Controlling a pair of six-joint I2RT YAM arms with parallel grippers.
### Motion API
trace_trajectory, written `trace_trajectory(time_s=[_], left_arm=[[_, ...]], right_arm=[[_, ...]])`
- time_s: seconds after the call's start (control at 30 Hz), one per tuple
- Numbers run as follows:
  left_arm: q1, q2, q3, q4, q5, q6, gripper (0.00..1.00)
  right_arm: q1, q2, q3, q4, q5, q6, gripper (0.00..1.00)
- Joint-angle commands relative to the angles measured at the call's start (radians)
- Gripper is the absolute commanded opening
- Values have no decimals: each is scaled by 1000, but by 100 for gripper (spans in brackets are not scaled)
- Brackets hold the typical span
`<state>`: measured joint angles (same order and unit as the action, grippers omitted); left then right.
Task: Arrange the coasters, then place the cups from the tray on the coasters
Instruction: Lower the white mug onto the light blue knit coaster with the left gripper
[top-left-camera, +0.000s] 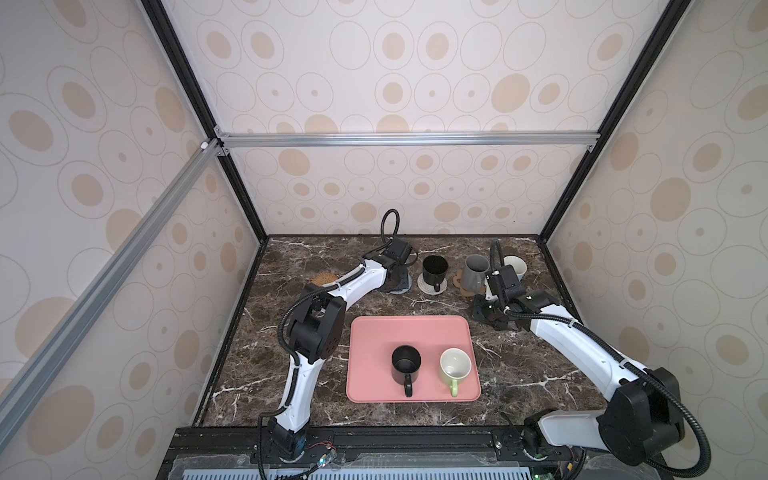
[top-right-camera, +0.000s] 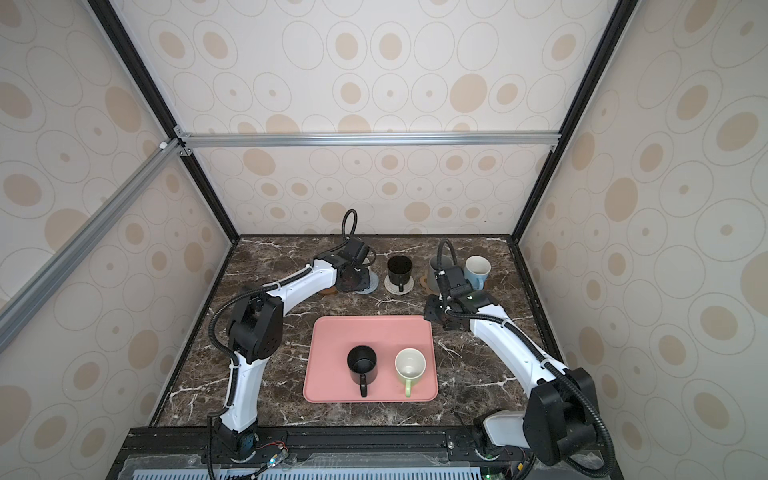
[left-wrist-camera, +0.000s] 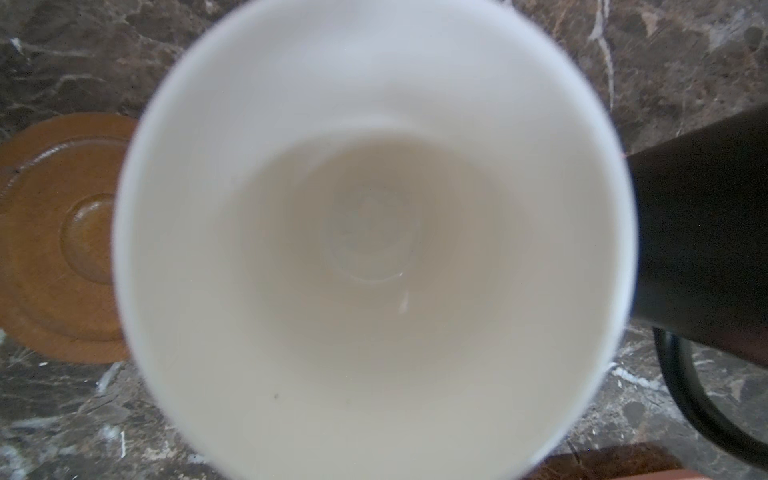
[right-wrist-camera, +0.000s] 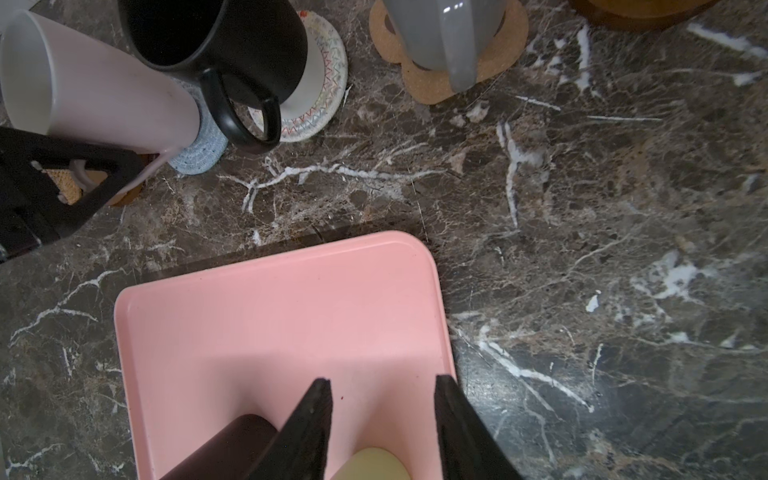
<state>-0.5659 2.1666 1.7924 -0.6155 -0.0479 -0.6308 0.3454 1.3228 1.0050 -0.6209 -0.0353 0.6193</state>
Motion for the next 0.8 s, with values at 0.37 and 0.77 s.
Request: trace_trajectory(time_s=[0.37,0.77], left_arm=[[-20,6,56,-1,-30,-23,21],[-34,-36,0,19,-39,-44,32]], right_arm=[[-6,-23,-11,-15,-3,-4,44],[-5,-29,-13,-18,-5,0,44]])
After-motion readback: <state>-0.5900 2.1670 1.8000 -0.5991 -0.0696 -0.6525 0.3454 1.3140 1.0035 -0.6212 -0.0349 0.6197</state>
